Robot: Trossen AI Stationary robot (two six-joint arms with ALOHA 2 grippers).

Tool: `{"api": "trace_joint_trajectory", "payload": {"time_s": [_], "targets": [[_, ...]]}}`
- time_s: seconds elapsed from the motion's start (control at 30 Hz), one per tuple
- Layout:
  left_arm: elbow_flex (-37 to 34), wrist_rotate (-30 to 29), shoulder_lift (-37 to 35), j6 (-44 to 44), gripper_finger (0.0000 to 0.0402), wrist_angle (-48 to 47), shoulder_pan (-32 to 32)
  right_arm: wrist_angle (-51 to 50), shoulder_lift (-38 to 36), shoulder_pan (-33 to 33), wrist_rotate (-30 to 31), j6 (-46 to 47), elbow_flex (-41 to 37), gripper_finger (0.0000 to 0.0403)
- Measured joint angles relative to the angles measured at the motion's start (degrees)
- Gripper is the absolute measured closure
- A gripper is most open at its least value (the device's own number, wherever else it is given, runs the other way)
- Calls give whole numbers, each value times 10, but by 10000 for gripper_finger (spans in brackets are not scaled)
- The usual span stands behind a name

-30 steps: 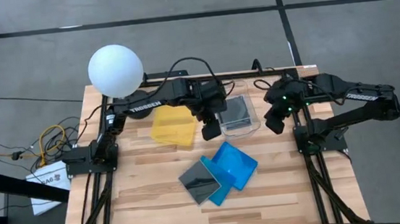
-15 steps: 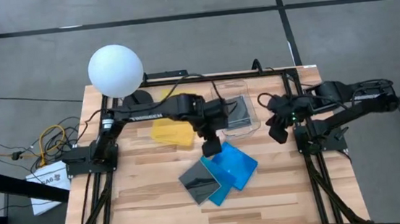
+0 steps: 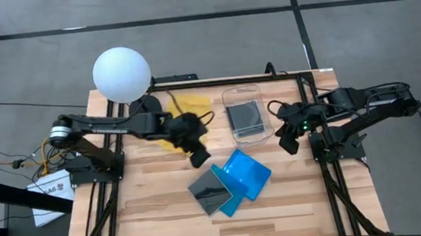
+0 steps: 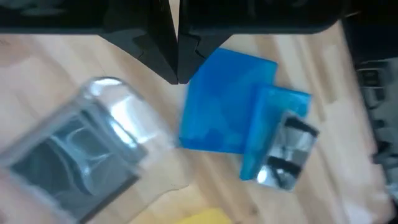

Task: Pick & place jewel cases by type
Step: Put the black CD case into the transparent bin

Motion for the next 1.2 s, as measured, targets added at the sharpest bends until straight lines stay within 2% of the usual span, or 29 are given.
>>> {"api": "trace_joint_trajectory", "payload": {"time_s": [0.13,0.3,0.6,0.87,1.2], "targets": [[-82,-2,-44,-52,210,42,-30,55,33,21,-29,31,0,403],[-168,-10,-79,-95,210,114,-70,117,75,54,-34,71,0,403],[-287,-12,-90,-129,210,236,-123,207,161,108,-34,179,0,403],[-350,-60,-90,-112,210,275,-140,300,237,147,-35,276,0,403],[-361,-106,-79,-56,210,278,-159,414,319,164,-36,320,0,403]]}}
